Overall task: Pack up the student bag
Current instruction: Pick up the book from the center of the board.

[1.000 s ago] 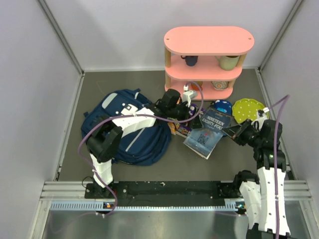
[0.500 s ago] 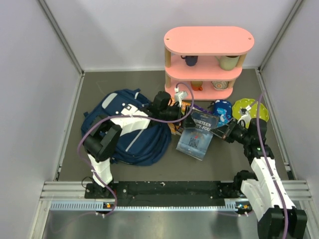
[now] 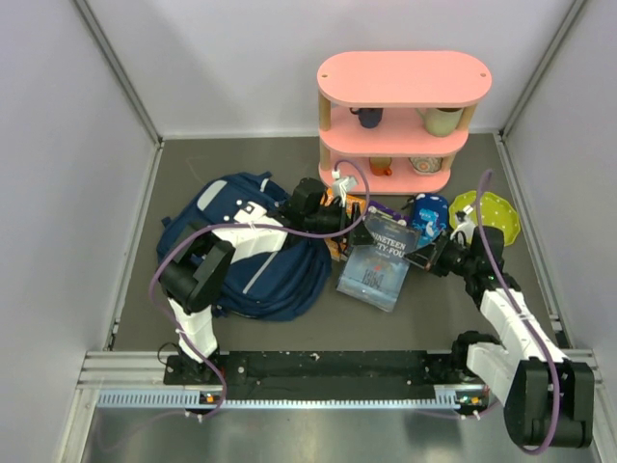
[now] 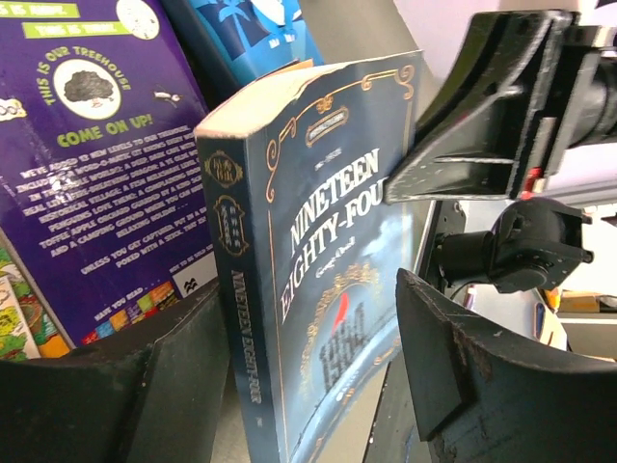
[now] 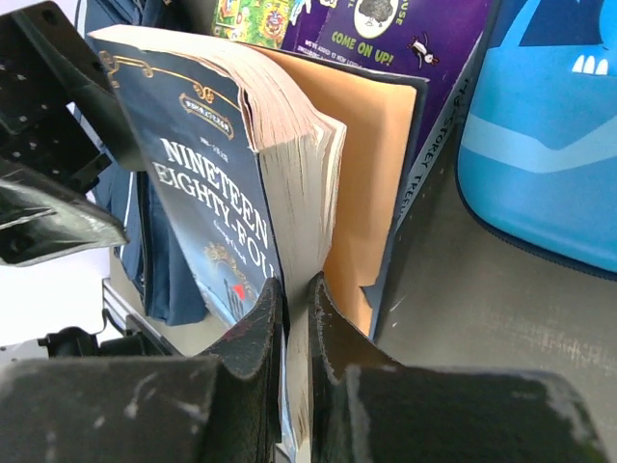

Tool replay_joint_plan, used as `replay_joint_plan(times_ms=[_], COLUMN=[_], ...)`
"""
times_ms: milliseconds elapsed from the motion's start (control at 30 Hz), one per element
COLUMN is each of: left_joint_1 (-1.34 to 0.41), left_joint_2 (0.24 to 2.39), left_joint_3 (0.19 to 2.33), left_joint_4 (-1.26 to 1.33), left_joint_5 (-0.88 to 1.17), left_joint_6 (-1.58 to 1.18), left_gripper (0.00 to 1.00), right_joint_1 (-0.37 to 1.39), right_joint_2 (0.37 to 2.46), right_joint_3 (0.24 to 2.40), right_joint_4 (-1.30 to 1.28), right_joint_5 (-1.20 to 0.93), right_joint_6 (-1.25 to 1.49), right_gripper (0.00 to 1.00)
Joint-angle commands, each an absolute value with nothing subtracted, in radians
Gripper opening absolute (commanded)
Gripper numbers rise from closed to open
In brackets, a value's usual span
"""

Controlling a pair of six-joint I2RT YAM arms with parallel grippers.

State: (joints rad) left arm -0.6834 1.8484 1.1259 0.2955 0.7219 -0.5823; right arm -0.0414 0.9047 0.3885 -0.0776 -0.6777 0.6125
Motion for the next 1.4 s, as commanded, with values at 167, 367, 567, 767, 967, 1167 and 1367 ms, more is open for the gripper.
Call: replay_joint_plan(times_ms=[167, 367, 567, 767, 967, 1167, 1367], left_joint_1=[-0.727, -0.727, -0.727, -0.726, -0.718, -0.703, -0.675], left_joint_2=[1.798, 1.812, 1.784, 1.662, 1.461, 1.250, 1.115], left_joint_3=[1.137, 1.146, 1.157, 1.105, 1.063, 1.002, 0.951], left_joint_4=[0.474, 0.453, 0.293, 0.117, -0.058, -0.066, -0.002], left_joint_5=[0.857, 0.859, 0.750, 0.456, 0.120, -0.184, -0.244], left_joint_6=[-0.634, -0.618, -0.523, -0.471, -0.474, -0.577, -0.667], left_gripper=[0.70, 0.51, 0.00, 0.00, 0.00, 0.00, 0.00], right_joint_1=[0.021, 0.038, 0.040, 0.040, 0.046, 0.182, 0.362], right_joint_2=[0.977, 1.028, 1.080, 1.065, 0.948, 0.865, 0.870], right_joint_3=[0.357, 0.379, 0.434, 0.520, 0.529, 0.494, 0.367], right_joint_4=[0.242, 0.330, 0.276, 0.068, 0.003, 0.038, 0.311], right_joint_5=[-0.772, -0.813, -0.790, -0.669, -0.652, -0.634, -0.548], right_joint_6=[0.630, 0.620, 0.592, 0.586, 0.662, 0.805, 1.115], right_gripper=[0.00, 0.00, 0.00, 0.57, 0.81, 0.81, 0.82])
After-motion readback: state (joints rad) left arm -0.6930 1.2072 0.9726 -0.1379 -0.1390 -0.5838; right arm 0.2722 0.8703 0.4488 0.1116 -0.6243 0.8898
